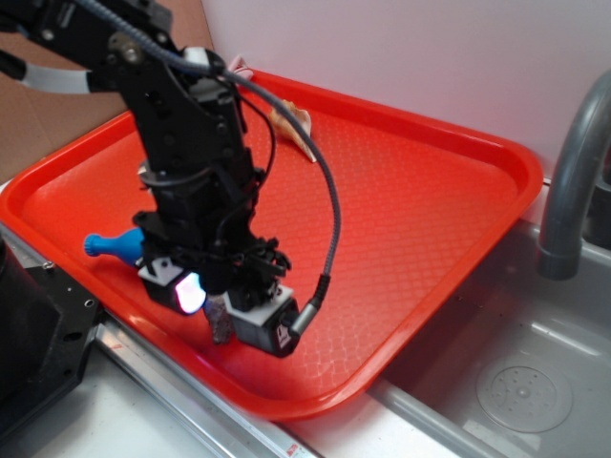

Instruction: Grab the rock.

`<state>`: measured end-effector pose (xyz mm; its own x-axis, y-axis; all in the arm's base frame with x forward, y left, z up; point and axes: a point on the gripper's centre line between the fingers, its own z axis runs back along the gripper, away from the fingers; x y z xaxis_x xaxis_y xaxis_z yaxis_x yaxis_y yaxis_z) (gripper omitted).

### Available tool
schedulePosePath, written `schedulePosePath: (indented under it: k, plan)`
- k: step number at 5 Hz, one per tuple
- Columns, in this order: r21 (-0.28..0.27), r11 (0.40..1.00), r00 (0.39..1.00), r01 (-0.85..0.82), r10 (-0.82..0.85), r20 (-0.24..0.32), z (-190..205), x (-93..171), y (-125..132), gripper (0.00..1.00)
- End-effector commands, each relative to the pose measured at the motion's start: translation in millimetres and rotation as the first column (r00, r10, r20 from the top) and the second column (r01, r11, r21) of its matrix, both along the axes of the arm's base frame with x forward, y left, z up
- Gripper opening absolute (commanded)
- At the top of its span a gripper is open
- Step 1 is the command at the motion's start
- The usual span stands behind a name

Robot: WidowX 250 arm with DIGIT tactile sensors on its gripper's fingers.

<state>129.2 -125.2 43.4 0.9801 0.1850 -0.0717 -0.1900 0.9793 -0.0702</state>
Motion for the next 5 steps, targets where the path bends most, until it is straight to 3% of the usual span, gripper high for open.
schedulePosePath:
  k: [1, 2, 5]
  plan:
    - [-0.022, 0.998, 0.998, 0.06, -0.06, -0.024, -2, 1, 10, 1.0]
    - [0.03, 0.991, 0.986, 0.127, -0.123, -0.109, -8, 19, 2, 1.0]
    - [0.03, 0.991, 0.986, 0.127, -0.123, -0.109, -8, 19, 2, 1.0]
